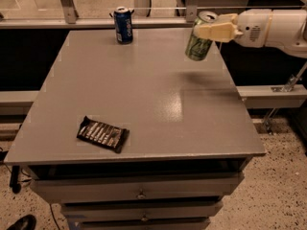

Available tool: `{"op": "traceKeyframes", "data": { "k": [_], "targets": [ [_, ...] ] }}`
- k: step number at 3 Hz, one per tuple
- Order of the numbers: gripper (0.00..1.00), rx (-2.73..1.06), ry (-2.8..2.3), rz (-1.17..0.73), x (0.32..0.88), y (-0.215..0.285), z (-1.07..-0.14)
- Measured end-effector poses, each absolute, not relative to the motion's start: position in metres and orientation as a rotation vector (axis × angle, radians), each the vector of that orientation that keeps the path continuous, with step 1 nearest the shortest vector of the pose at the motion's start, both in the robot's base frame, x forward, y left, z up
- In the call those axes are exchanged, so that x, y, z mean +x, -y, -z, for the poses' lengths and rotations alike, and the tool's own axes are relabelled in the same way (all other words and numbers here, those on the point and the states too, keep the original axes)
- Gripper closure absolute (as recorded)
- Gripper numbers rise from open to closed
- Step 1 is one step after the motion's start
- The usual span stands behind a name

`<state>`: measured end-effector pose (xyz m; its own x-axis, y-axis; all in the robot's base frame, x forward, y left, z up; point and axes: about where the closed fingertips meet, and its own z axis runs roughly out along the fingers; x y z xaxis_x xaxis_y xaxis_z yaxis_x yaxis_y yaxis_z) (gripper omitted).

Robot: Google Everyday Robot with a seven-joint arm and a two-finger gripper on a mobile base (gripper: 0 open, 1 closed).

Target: Move green can near rxbar chocolate

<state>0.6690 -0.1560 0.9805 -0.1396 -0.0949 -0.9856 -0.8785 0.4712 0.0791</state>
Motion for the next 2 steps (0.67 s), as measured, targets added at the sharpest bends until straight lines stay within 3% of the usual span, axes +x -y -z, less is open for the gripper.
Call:
{"op": "traceKeyframes", "data": {
  "k": [2],
  "targets": [
    [1.00,-0.979,-1.516,-1.175,0.578,0.037,-0.967]
  ]
}}
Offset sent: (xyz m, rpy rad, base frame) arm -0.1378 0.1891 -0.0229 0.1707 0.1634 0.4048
